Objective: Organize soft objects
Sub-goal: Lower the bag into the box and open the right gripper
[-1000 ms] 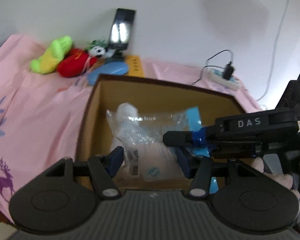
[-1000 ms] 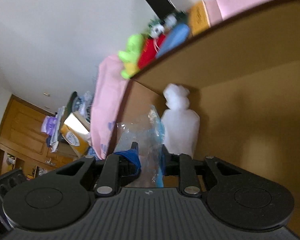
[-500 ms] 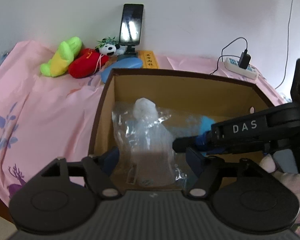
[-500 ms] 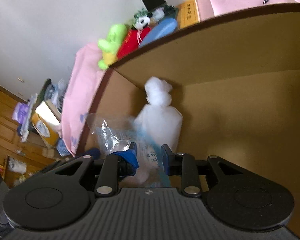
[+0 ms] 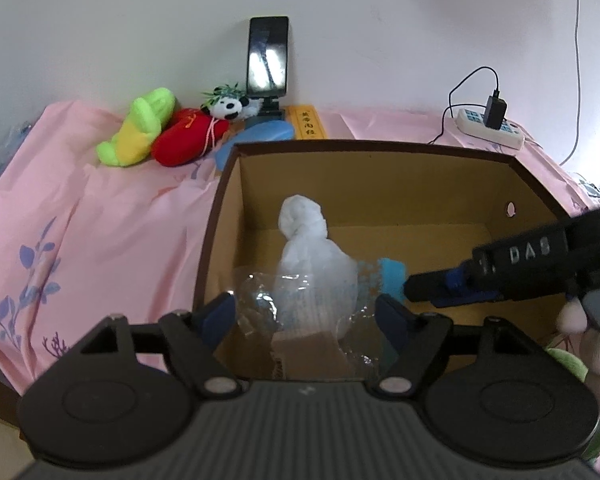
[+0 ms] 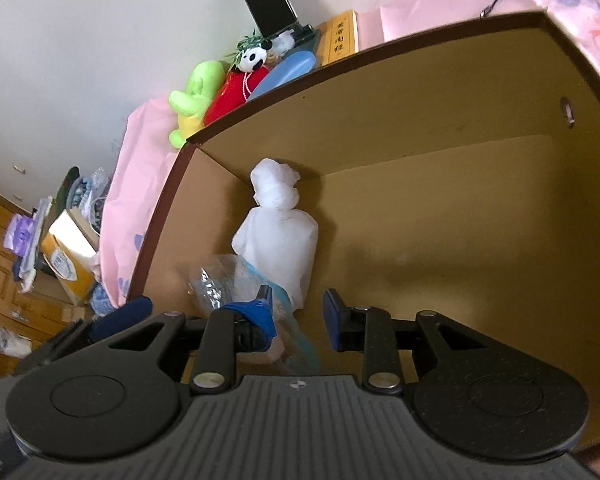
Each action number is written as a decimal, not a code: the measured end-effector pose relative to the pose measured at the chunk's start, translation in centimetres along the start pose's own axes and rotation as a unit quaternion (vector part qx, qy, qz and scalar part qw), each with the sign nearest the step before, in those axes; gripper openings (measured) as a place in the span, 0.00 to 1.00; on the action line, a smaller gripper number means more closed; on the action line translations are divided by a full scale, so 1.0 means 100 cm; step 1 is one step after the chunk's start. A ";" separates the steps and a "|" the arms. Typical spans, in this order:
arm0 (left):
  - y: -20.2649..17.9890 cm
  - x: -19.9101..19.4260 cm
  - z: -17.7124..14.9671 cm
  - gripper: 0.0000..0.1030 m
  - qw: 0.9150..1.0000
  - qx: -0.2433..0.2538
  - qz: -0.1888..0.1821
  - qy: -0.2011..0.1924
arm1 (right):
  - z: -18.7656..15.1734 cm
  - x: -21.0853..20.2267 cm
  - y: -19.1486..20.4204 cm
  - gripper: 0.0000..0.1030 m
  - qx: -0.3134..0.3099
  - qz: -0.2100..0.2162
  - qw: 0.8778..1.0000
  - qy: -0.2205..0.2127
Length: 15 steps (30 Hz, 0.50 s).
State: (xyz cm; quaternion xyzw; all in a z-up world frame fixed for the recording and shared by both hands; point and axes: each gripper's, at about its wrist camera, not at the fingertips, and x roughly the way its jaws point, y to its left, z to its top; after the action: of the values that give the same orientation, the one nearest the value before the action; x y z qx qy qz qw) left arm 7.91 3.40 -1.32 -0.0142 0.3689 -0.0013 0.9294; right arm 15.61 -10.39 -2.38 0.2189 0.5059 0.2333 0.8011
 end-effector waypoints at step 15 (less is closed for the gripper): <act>-0.016 -0.025 -0.004 0.78 1.000 -0.007 0.027 -0.002 | -0.029 -0.028 0.028 0.11 -0.085 -0.086 0.990 -0.066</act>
State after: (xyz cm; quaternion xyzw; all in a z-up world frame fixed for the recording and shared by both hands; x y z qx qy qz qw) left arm 5.83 1.82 0.20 -0.0106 0.3676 0.0259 0.9296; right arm 11.48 -9.50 0.15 0.1201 0.4473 0.1905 0.8656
